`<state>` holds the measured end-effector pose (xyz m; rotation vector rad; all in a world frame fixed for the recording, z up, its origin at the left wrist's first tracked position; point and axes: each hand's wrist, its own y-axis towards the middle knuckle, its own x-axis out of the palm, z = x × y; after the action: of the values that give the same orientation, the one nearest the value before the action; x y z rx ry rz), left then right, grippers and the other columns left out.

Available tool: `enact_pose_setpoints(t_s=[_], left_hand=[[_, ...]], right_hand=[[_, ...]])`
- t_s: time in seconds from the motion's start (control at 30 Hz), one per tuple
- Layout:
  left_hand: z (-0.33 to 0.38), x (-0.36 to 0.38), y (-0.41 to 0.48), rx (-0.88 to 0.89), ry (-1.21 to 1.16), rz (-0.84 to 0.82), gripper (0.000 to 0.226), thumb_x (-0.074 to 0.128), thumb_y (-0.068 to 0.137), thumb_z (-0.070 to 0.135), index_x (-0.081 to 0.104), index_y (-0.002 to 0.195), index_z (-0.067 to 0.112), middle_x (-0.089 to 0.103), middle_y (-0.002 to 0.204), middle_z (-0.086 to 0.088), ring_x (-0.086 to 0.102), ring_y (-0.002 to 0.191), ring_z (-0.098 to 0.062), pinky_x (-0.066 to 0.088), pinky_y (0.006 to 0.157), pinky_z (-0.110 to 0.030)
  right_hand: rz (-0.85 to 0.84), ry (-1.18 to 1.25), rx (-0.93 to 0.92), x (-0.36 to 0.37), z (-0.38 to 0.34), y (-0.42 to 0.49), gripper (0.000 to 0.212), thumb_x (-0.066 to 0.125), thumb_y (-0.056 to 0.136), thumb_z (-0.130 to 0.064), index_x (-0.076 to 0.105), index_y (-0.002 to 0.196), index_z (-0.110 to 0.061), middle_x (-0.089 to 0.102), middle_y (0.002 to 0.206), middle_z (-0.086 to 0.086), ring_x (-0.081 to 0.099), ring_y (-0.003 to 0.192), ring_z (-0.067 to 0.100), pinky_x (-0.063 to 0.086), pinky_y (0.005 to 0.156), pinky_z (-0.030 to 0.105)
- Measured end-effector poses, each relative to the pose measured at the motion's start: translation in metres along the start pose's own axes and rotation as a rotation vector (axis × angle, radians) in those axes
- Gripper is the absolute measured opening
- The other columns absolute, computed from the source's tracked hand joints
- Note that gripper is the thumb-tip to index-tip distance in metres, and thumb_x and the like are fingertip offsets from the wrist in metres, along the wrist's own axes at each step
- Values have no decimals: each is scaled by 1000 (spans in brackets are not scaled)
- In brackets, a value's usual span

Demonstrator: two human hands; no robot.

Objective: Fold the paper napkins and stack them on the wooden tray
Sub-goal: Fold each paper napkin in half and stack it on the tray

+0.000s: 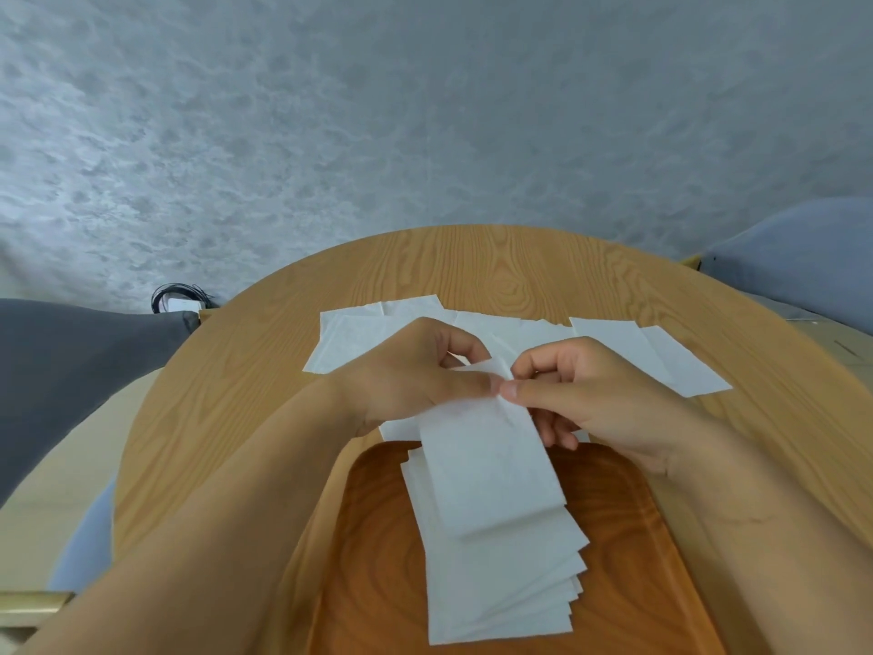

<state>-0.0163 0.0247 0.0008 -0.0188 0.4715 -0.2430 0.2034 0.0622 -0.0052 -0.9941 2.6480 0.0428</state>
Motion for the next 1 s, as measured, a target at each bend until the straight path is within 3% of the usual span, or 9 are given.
enact_pose_setpoints(t_s=[0.17,0.33,0.43,0.57,0.63,0.7,0.77,0.87,1.0], left_hand=[[-8,5,-7,41,15,32,18,73,97,27,81,96,12,79,91,-13,72,76,-15,55,71,-25],[-14,-2,-10,61,61,20,16,75,96,24,80,85,13,65,59,8,54,49,-2,42,50,-12],[-18,0,-5,67,99,62,18,74,96,28,80,87,14,68,64,-9,54,53,-11,45,52,-16],[-28,6,3,102,184,193,13,76,94,26,80,85,17,71,61,4,55,49,-2,42,53,-13],[-33,5,7,109,193,261,12,76,94,26,79,84,19,72,63,5,59,52,-2,46,57,-19],[-36,4,10,117,199,322,12,75,94,26,79,84,21,74,65,4,63,56,-8,51,61,-29],[-37,5,12,117,192,379,13,74,95,27,79,85,21,75,67,3,67,60,-15,56,64,-33],[-39,6,14,124,203,448,11,74,93,25,80,84,21,76,71,6,72,68,-15,61,71,-35],[-45,2,16,121,293,477,4,76,91,24,80,90,25,77,88,13,71,85,-10,61,81,-33]], right_hand=[[-87,-71,37,-6,-1,-4,20,72,96,-18,69,78,-10,67,57,3,57,41,5,44,44,19],[-203,-124,74,-5,5,-2,19,73,95,-17,69,78,-10,65,56,6,54,39,8,43,44,19],[-184,-172,87,-8,5,0,24,74,94,-26,70,72,-17,65,58,7,45,38,10,37,42,19],[89,-203,108,-18,14,6,23,74,92,-32,74,77,-15,72,65,3,52,45,9,40,41,21],[372,-368,123,-28,27,13,13,74,89,-28,75,77,-23,75,69,-3,64,58,7,51,55,27],[595,-508,136,-38,39,17,4,76,85,-30,73,84,-28,72,80,-9,68,78,9,52,65,30],[641,-586,161,-42,48,21,22,79,84,-39,73,101,-26,68,96,-10,65,90,11,49,68,29],[641,-759,191,-39,59,29,52,75,85,-51,67,126,-21,63,125,2,58,117,24,51,90,38],[723,-919,272,-41,64,33,60,66,87,-60,63,131,-18,62,130,9,54,121,33,43,92,42]])
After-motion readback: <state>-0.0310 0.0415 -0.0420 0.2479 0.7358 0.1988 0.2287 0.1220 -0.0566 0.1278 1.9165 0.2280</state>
